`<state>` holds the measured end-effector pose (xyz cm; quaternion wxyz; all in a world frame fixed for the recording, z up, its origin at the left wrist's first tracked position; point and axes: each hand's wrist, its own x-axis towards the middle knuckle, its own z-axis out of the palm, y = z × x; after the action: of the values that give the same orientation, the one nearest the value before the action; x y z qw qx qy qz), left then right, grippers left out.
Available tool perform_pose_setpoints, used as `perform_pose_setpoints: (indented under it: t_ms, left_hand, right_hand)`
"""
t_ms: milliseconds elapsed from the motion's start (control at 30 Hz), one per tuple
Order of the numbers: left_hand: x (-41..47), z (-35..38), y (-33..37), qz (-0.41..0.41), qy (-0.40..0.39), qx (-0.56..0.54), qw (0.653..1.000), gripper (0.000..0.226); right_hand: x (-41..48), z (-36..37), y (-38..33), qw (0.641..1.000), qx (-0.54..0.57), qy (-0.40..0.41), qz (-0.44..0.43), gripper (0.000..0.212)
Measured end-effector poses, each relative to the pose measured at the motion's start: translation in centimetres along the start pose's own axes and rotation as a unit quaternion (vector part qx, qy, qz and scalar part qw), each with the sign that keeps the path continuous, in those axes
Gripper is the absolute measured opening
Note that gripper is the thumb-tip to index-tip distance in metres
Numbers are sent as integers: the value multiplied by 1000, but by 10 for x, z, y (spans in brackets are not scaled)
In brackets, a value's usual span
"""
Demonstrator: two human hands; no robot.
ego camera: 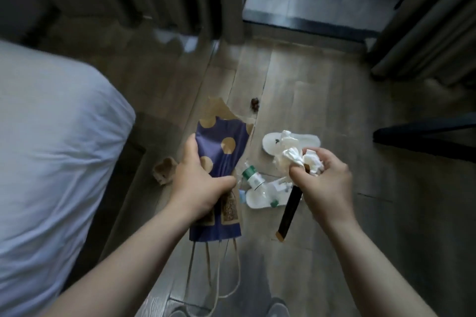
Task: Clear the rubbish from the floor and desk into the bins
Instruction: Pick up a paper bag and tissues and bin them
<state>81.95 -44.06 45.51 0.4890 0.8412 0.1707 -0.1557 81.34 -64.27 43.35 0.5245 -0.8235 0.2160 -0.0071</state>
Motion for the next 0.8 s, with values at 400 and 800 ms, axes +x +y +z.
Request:
perform_pose_setpoints:
  t_ms: [400,800]
  left_hand:
    - [-192,-34,372,232,-37,-60,970,77]
    - [-354,-4,543,473,-292,-102,825,81]
  right_hand:
    - [-90,-338,-278,984,34,146,-98,19]
    - [-281,-501,-381,880,44,463,-96,17]
